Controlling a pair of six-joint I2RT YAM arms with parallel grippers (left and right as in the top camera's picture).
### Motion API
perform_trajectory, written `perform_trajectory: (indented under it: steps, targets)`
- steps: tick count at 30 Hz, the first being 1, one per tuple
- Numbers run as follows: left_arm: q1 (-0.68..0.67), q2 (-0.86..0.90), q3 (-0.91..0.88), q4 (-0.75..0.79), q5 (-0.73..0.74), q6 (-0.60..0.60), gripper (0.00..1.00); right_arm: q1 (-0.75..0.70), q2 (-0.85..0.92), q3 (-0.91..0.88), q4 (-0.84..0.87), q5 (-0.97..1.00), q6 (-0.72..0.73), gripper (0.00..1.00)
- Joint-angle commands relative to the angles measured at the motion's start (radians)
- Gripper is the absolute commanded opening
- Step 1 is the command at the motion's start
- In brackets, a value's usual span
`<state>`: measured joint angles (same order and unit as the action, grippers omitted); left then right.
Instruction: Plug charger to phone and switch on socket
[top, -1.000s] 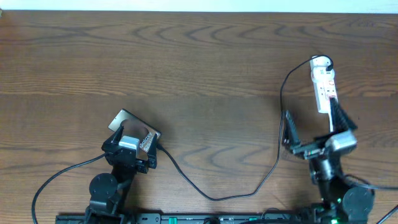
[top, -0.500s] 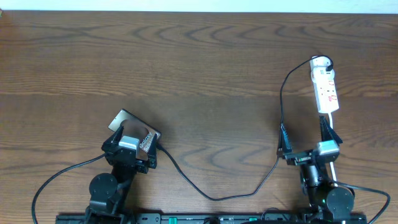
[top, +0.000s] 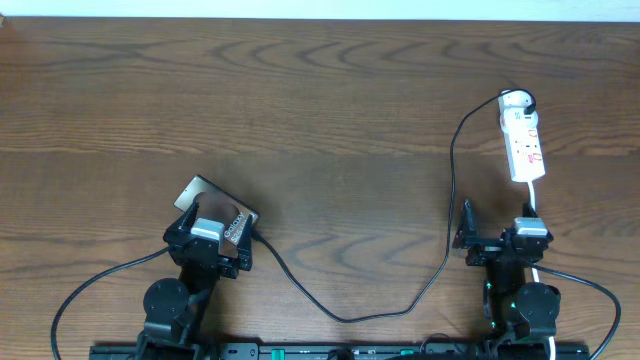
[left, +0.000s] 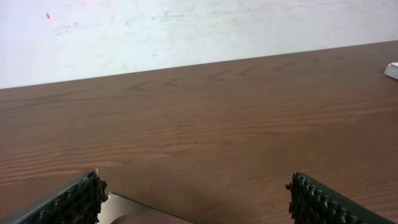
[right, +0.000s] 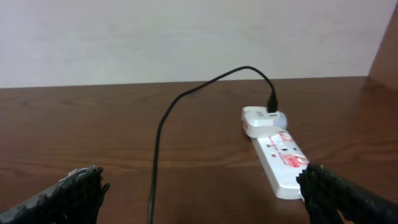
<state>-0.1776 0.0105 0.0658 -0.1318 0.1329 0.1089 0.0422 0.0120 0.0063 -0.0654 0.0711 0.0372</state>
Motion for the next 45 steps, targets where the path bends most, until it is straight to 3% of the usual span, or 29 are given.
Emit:
perform_trajectory:
  steps: [1,9,18,45]
  targets:
    - [0.004,-0.006,-0.024,-0.011,0.013,0.003,0.93,-0.006,-0.007,-0.001,-0.007,-0.003,-0.093,0.99]
    - [0.004,-0.006,-0.024,-0.011,0.013,0.003,0.93,-0.026,-0.007,-0.002,-0.013,-0.037,-0.135,0.99]
    - [0.004,-0.006,-0.024,-0.011,0.013,0.003,0.93,-0.148,-0.007,-0.001,-0.006,-0.04,-0.076,0.99]
    - [0.004,-0.006,-0.024,-0.011,0.013,0.003,0.93,-0.145,-0.007,-0.001,-0.006,-0.04,-0.076,0.99]
